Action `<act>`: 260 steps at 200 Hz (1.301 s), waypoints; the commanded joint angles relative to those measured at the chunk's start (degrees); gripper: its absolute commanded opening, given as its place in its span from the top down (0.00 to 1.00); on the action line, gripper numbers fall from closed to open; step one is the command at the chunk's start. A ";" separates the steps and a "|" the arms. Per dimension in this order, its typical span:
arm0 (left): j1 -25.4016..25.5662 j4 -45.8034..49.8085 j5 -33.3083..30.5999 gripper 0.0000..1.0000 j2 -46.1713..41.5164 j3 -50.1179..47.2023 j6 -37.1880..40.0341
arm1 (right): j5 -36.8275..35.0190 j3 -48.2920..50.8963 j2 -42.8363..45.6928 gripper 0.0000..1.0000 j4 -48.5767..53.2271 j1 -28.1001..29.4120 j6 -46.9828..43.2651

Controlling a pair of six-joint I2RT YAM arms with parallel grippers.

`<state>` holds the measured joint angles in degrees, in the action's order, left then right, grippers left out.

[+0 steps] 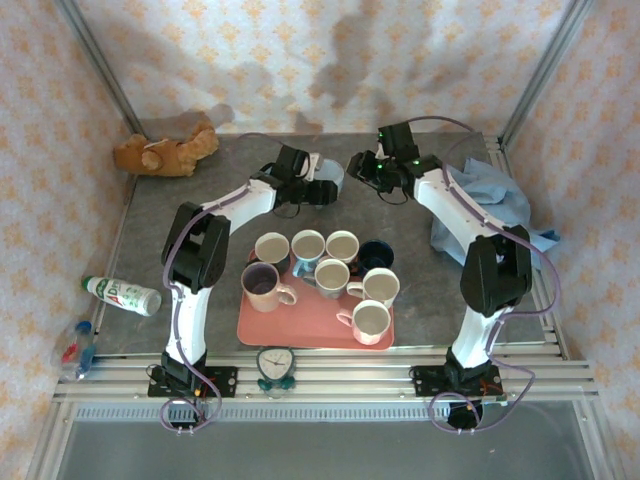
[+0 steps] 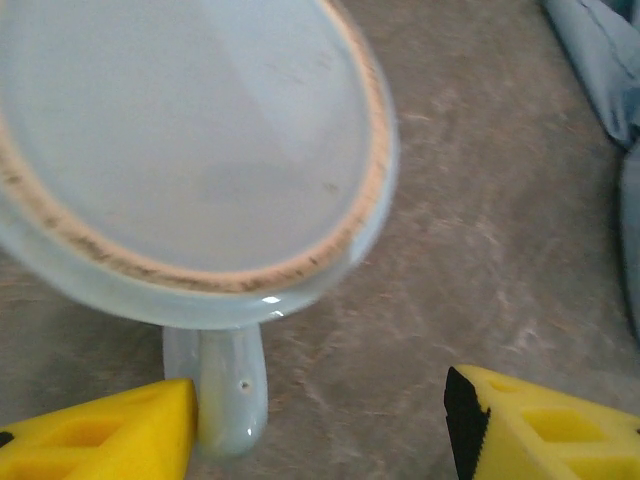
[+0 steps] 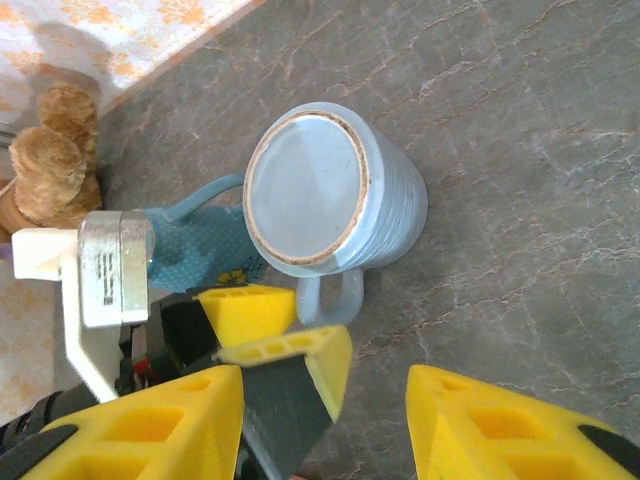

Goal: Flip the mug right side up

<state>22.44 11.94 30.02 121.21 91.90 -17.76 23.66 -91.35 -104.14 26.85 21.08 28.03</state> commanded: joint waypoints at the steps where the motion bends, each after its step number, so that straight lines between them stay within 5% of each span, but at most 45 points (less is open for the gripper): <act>1: -0.72 -0.32 4.22 0.34 -3.24 1.64 -0.58 | -2.87 -4.60 -3.38 0.54 4.52 1.18 -1.62; 63: -8.61 13.37 5.08 0.35 -18.44 -3.83 0.76 | -4.37 -16.44 -14.13 0.56 13.34 5.33 -5.98; 112: -11.99 16.32 8.41 0.37 -24.50 -8.38 4.64 | -4.13 -27.77 -23.69 0.71 20.86 6.78 -7.23; 260: -12.20 17.58 8.74 0.38 -23.78 -8.93 5.44 | -6.69 -42.38 -36.72 0.64 27.55 8.45 -4.01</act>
<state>10.24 28.03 37.76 96.90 82.41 -13.37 20.21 -131.39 -138.82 52.12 28.73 22.96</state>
